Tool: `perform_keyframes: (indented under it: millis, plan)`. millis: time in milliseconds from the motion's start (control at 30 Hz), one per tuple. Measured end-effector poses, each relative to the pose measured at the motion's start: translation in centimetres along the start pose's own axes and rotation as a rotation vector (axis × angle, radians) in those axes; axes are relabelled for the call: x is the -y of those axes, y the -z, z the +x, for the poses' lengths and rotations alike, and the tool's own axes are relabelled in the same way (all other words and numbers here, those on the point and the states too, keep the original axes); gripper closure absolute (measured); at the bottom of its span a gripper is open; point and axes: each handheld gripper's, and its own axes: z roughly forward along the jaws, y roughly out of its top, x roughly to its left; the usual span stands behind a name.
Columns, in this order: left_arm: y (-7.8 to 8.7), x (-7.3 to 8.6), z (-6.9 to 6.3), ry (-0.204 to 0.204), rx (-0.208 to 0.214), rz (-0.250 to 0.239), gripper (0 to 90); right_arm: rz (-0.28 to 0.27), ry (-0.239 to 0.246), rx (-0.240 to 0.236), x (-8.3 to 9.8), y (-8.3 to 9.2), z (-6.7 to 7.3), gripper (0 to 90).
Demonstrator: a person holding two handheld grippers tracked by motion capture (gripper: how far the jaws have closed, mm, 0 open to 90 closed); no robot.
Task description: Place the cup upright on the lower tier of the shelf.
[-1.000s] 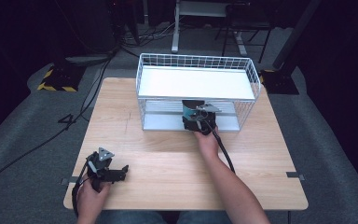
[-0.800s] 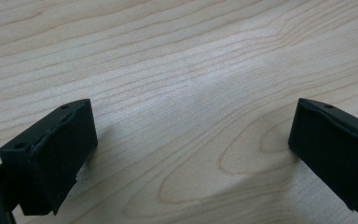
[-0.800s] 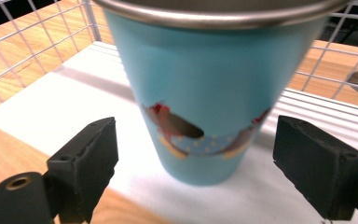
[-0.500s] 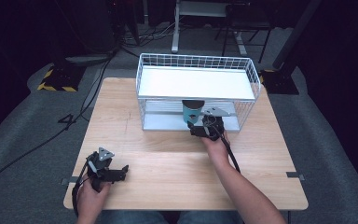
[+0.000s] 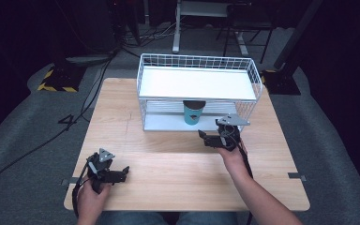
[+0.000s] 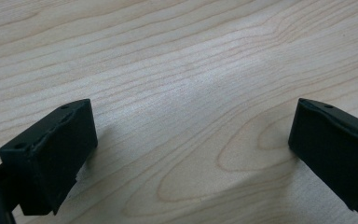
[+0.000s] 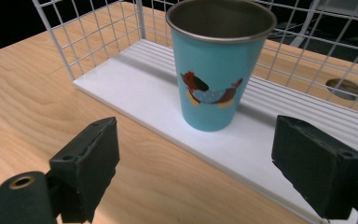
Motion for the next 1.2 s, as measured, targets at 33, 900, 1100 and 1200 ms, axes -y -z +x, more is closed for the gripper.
perform_keyframes:
  millis: [33, 900, 1100, 1200]
  plan:
    - [0.0, 0.0, 0.0, 0.000, 0.000, 0.000, 1.5, -0.002, 0.003, -0.006, 0.1, 0.4, -0.1, 15.3]
    - [-0.2, -0.2, 0.1, -0.008, 0.003, 0.003, 1.1, 0.047, 0.027, 0.010, 5.3, 10.8, -4.6, 15.3]
    - [-0.3, -0.3, 0.1, -0.005, 0.002, 0.004, 1.2, 0.064, 0.023, 0.021, 7.8, 12.4, -6.2, 15.4]
    - [-0.3, -0.3, 0.1, -0.005, 0.002, 0.004, 1.2, 0.082, 0.008, 0.028, 8.7, 12.5, -6.8, 15.4]
